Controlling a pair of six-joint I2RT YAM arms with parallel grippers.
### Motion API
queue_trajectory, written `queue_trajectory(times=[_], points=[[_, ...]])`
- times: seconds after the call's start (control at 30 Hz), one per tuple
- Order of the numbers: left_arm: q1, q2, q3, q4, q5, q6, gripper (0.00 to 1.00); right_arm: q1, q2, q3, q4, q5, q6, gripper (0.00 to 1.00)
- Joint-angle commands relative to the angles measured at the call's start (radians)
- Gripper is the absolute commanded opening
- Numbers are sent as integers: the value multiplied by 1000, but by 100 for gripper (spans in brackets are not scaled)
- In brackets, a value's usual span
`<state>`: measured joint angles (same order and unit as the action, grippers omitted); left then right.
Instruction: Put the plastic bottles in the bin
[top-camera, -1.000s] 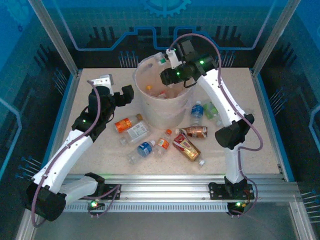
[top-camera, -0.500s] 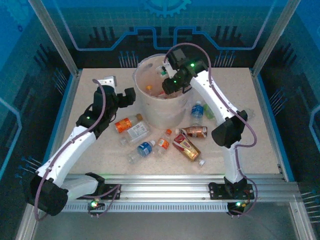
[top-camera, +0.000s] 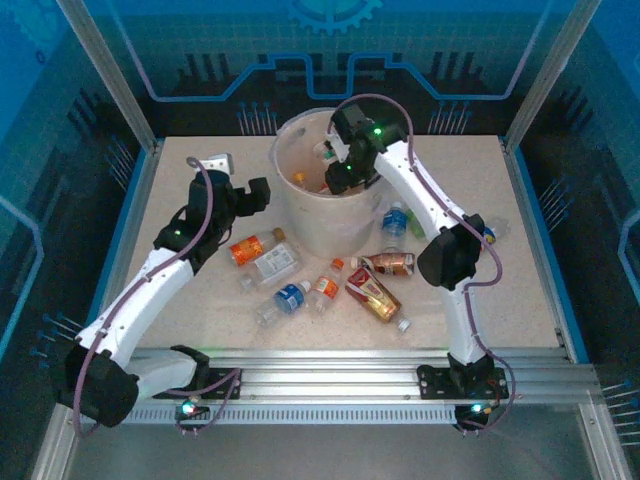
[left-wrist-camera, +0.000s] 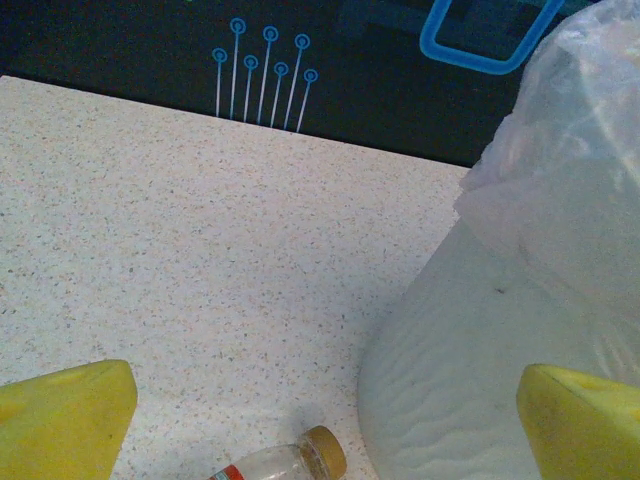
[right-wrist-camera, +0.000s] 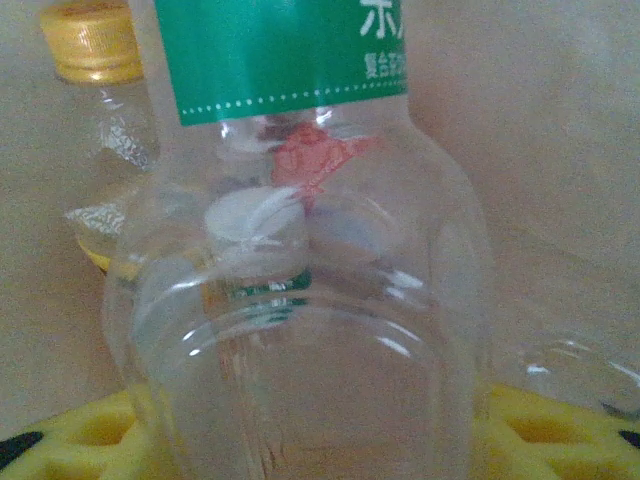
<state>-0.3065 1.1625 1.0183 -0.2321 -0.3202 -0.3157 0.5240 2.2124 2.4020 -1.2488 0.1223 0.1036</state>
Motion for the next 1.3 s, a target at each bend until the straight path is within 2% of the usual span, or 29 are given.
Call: queue_trajectory(times=[0.0, 0.3, 0.73, 0.97, 1.27], points=[[17, -1, -4, -9, 14, -2, 99, -15, 20, 12, -16, -5, -2, 62], [59, -2, -26, -22, 73, 102, 99, -15, 22, 72, -27, 1, -6, 75], [159, 39, 15, -205, 241, 394, 99, -15, -26, 187, -35, -25, -21, 100], [172, 28, 15, -286, 291, 533, 99, -16, -100, 197, -9, -39, -24, 100], [172, 63, 3, -344, 303, 603, 97, -15, -201, 195, 3, -54, -11, 100]])
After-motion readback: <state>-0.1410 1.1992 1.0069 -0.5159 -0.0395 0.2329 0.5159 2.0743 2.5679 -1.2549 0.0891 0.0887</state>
